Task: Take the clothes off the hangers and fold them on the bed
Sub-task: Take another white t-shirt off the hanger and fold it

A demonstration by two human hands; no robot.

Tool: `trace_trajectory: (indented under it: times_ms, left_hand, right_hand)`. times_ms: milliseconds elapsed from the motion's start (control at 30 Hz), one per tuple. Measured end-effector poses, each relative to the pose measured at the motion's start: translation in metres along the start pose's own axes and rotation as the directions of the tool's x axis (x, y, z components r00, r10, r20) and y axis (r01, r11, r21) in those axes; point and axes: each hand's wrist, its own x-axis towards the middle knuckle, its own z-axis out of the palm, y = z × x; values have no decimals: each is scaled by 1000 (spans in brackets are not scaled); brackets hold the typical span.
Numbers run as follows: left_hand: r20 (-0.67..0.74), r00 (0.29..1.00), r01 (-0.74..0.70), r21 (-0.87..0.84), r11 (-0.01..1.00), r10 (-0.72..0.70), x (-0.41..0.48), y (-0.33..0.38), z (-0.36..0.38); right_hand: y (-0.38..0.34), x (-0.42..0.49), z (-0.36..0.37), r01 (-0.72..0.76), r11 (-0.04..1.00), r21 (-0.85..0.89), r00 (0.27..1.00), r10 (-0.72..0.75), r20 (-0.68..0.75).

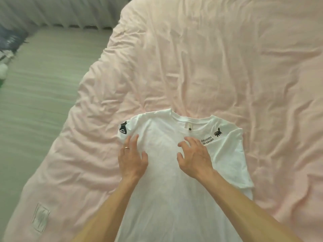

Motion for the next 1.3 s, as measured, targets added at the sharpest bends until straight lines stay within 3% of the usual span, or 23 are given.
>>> trace_trajectory:
  times_ms: [100, 133, 200, 267, 333, 433, 533, 600, 667, 700, 800, 867, 933, 1000, 1133, 1200, 1300]
  left_hand:
    - [36, 978, 209, -191, 959, -206, 12, -41, -25]
    - [76, 954, 300, -313, 901, -291, 19, -50, -31]
    - [232, 876, 475, -567, 672, -423, 38, -69, -43]
    - [391, 836, 543, -690, 478, -385, 56, -75, -53]
    - [561, 752, 655, -694, 298, -345, 74, -78, -59]
    - [710, 654, 757, -617, 215, -263, 94, -84, -61]
    - [736, 647, 762, -613, 209, -199, 114, -87, -57]
    - [706, 693, 721, -675, 155, -148, 124, -82, -60]
    - [645, 738, 669, -737, 96, -198, 135, -81, -63]
    - [624, 748, 648, -760, 45, -228, 139, -83, -62]
    - [642, 735, 592, -765, -255, -219, 143, -94, -61]
    - [642, 734, 548, -753, -364, -223, 139, -102, -60]
    - [643, 712, 548, -760, -349, -283, 134, -111, -58]
    - [669, 693, 617, -743, -259, -269, 128, -121, -56]
    - [763, 646, 762, -644, -74, 19, 127, -127, -66]
    - [748, 663, 746, -664, 49, 41, 132, -129, -68]
    - [682, 731, 670, -704, 236, -39, 139, -130, -69]
  right_hand:
    - [-62, 30, 11, 65, 998, -10, 991, -63, 118]
    - [-79, 39, 14, 83, 996, -11, 986, -81, 145]
    - [-112, 61, 19, 117, 993, -24, 978, -111, 175]
    - [-137, 82, 18, 121, 992, -30, 975, -113, 192]
    - [-157, 104, 18, 123, 991, -45, 966, -109, 234]
    - [-175, 139, 19, 167, 978, -123, 935, -118, 335]
    - [-183, 172, 23, 154, 961, -231, 912, -48, 407]
    - [-183, 183, 20, 111, 941, -319, 900, 41, 434]
    - [-180, 189, 18, 30, 949, -313, 897, 113, 427]
    - [-177, 189, 17, 3, 951, -310, 898, 134, 419]
    - [-175, 191, 12, -4, 923, -384, 910, 163, 382]
    - [-181, 192, 12, 8, 883, -470, 910, 188, 369]
    - [-189, 196, 18, 3, 873, -487, 916, 193, 351]
    - [-197, 201, 24, -34, 907, -419, 902, 209, 379]
    - [-208, 213, 40, -204, 964, -168, 804, 263, 533]
    - [-214, 218, 43, -252, 963, -94, 747, 255, 613]
    - [-221, 220, 35, -267, 958, -100, 644, 255, 721]
